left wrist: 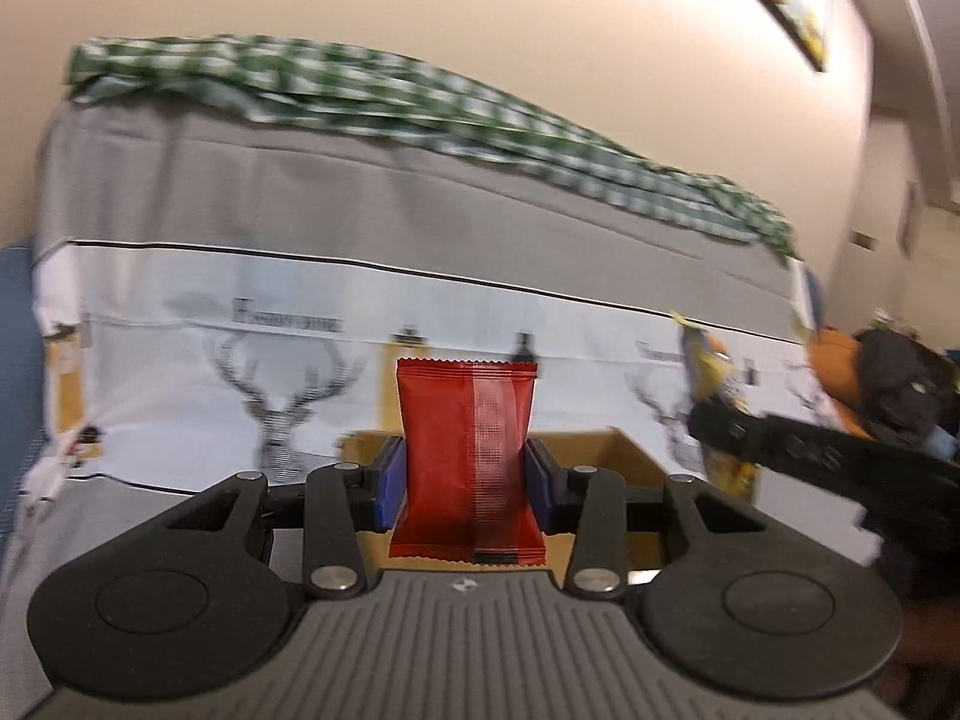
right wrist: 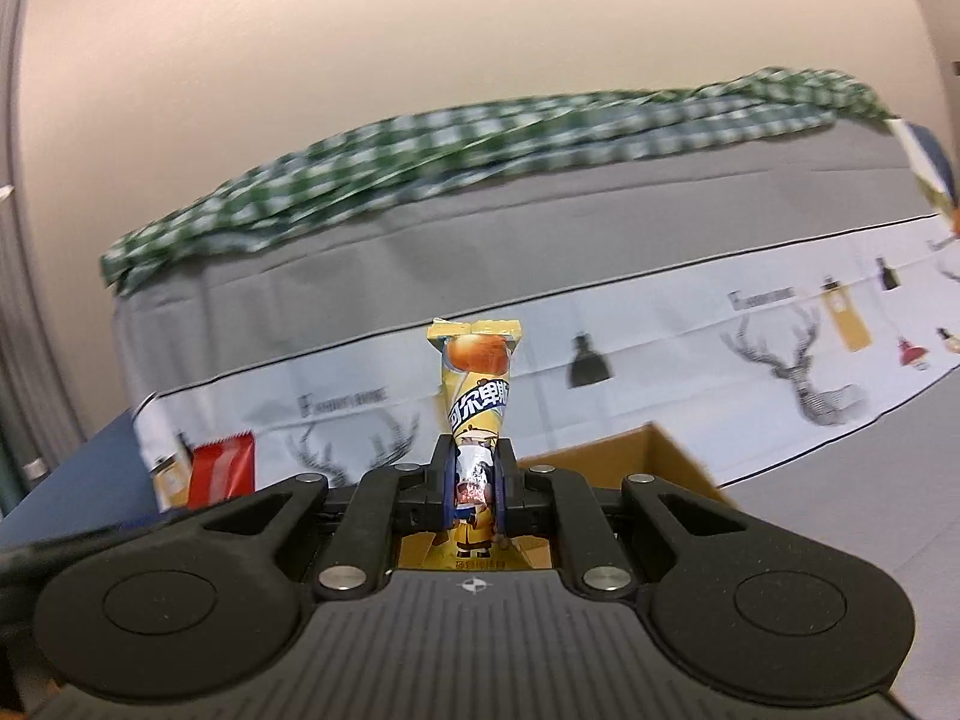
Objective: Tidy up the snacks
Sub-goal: 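Lift the red packet and yellow wafer bar and carry them over the box, then open both tools to drop the red packet and wafer bar into the box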
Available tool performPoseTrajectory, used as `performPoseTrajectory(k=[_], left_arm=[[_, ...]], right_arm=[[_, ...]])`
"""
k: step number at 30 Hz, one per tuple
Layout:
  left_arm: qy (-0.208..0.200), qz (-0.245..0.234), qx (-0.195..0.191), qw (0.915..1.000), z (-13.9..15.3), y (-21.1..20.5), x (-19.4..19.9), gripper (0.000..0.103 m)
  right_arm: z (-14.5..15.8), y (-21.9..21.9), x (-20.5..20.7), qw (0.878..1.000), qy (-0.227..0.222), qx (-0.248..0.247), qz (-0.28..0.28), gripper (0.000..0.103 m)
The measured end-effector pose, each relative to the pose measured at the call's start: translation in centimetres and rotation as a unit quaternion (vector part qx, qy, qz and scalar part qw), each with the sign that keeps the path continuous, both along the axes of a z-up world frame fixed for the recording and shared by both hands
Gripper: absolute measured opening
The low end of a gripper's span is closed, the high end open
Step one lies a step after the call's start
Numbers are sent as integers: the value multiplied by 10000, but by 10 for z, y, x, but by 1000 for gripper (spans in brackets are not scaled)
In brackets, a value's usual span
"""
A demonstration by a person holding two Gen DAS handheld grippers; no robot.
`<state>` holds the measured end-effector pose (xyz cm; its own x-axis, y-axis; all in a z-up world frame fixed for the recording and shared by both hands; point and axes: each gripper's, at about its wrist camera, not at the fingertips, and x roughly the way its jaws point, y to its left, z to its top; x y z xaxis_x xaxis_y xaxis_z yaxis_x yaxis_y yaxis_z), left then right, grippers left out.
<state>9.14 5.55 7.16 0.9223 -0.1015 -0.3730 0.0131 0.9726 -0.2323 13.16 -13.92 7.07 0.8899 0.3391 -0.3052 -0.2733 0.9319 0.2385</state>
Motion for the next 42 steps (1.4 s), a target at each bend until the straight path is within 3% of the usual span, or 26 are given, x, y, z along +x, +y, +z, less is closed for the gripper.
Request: performPoseTrajectory(k=[10, 42], left_arm=[[-48, -592, 147, 9981, -11, -28, -1, 46], [-50, -1071, 270, 9939, -17, -42, 0, 45]], right_arm=[[-2, -11, 2, 9996, -56, -28, -263, 12], [-4, -7, -1, 9991, -253, -157, -288, 12]])
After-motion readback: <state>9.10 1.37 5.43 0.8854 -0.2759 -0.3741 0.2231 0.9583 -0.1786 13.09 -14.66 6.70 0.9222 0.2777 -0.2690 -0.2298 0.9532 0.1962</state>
